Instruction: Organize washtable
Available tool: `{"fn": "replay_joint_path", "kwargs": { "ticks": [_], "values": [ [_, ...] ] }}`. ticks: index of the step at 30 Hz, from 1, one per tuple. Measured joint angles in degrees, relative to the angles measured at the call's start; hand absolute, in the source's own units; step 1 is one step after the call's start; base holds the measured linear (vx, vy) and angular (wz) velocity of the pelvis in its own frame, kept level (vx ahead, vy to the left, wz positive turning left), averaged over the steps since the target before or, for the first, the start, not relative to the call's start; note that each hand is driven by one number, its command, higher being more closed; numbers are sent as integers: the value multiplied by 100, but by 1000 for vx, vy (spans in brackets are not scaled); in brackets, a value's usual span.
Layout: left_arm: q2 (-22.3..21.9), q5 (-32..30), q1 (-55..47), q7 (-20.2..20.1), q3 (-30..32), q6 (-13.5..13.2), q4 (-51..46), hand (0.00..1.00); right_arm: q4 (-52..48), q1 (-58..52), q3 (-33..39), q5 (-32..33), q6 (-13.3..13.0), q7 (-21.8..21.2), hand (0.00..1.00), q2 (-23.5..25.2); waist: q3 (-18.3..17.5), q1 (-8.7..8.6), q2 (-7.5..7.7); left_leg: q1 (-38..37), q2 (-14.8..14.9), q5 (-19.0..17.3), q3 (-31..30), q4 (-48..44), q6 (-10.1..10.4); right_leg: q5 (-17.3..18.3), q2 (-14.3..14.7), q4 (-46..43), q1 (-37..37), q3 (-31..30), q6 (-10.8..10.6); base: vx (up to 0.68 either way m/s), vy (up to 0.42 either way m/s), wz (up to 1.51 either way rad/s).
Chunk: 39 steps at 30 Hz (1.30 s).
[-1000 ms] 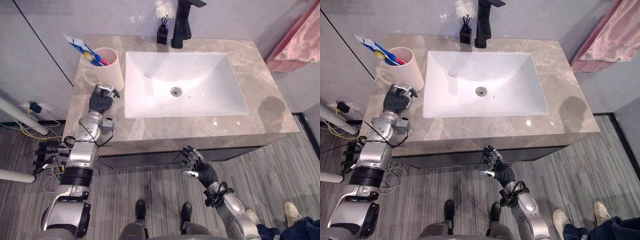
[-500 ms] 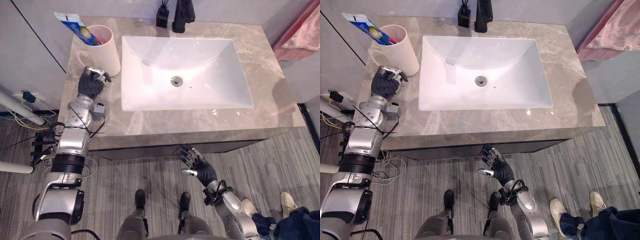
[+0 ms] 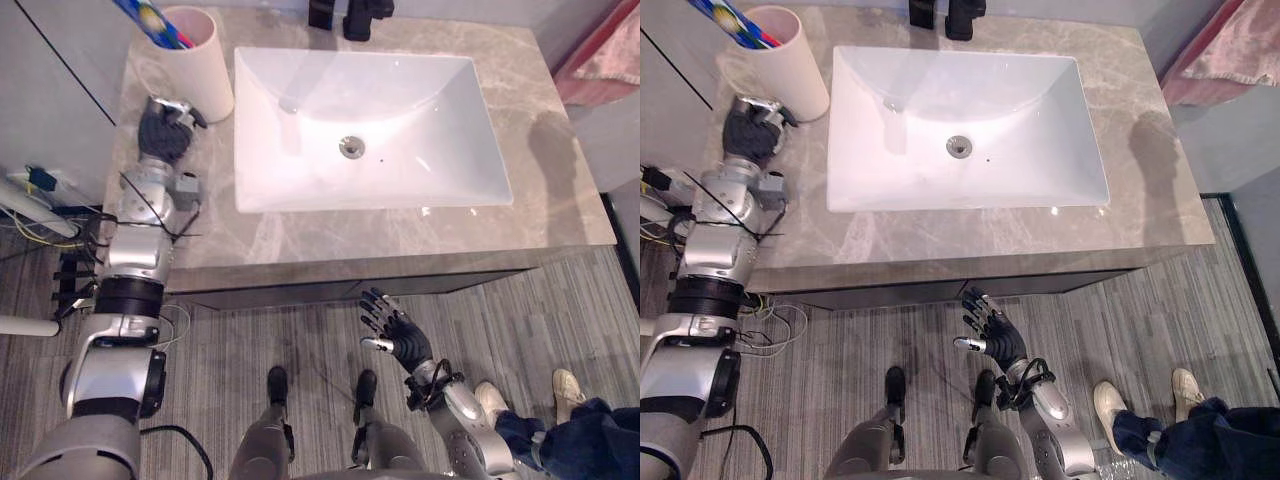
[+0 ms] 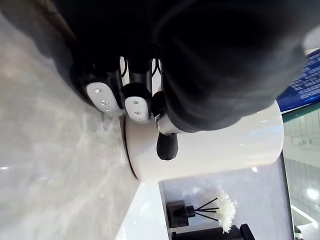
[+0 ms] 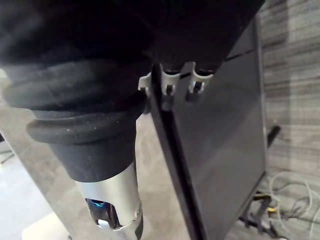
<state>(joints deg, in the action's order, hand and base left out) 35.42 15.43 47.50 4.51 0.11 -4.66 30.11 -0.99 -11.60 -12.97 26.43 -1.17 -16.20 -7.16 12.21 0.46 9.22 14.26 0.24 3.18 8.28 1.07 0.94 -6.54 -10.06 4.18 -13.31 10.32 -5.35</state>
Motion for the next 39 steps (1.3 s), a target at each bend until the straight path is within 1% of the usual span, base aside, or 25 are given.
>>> {"fn": "replay_joint_path", "kwargs": {
  "ticks": [2,5,7,10,12,15,19,22,25,26,29,32,34,39],
  "values": [
    [132,58,288,76,-69,15,200,100,-9,12,-18,2,-3,3,0,3,106,-11,36,21,-1,1,0,-24,-2,-26,-1,8,-8,-2,10,0,0,0],
    [241,185,562,103,-131,38,398,100,-57,9,-55,4,-16,6,0,3,122,-54,48,154,-1,-5,-24,-97,-9,-44,-3,8,-95,14,16,-6,5,4],
    [405,224,876,179,-254,46,650,100,-121,37,-65,4,-26,7,0,9,205,-104,73,231,7,-5,-37,-172,-11,-74,-1,11,-101,15,19,-5,2,2],
    [499,256,1157,211,-319,57,782,100,-256,24,-58,5,-59,27,0,9,260,-134,109,379,25,-10,-37,-236,-16,-122,8,13,-215,7,51,-40,8,0],
    [613,310,1455,214,-460,64,906,100,-276,52,-58,6,-83,39,0,9,395,-133,141,458,65,-19,-38,-319,-16,-151,19,15,-261,8,76,-56,-4,-1],
    [673,363,1536,220,-467,40,906,100,-275,52,-54,6,-83,120,0,9,444,-146,147,539,65,-17,-34,-357,-16,-163,19,15,-323,3,91,-20,-1,0],
    [751,415,1694,241,-474,33,926,100,-275,45,-44,3,-86,127,0,10,456,-157,150,700,68,-20,-32,-436,-13,-189,41,8,-490,-5,114,0,0,0],
    [837,417,1783,328,-473,4,1029,100,-275,45,-15,1,-108,130,0,10,460,-228,158,795,89,-51,-32,-543,-6,-224,62,23,-501,-18,157,0,0,0],
    [892,416,2029,332,-477,-1,1239,100,-275,47,15,1,-134,131,0,11,533,-262,226,804,116,-96,-10,-616,13,-245,81,34,-515,-84,187,-39,-1,-7],
    [921,416,2108,334,-476,-10,1276,100,-275,40,15,1,-147,131,0,11,554,-264,267,845,129,-139,8,-655,60,-218,88,31,-561,-90,228,-63,0,-9],
    [1024,415,2258,332,-477,-28,1320,100,-275,41,16,1,-175,130,0,8,610,-268,281,954,167,-160,27,-754,68,-211,100,28,-647,-95,257,-39,-16,-6],
    [1039,414,2377,332,-479,-27,1385,100,-275,34,60,3,-201,129,0,6,611,-276,281,1068,188,-180,-2,-891,40,-232,125,25,-684,-85,263,0,0,0],
    [1038,413,2616,328,-504,-24,1575,100,-275,34,136,6,-232,129,0,0,620,-289,280,1183,202,-214,-53,-1012,29,-299,140,31,-688,-78,196,12,-19,4],
    [988,411,2642,327,-504,-21,1726,100,-275,25,114,24,-237,129,0,-1,634,-304,274,1162,208,-255,-125,-1111,33,-303,149,35,-593,-61,195,-5,-2,3]
  ]
}}
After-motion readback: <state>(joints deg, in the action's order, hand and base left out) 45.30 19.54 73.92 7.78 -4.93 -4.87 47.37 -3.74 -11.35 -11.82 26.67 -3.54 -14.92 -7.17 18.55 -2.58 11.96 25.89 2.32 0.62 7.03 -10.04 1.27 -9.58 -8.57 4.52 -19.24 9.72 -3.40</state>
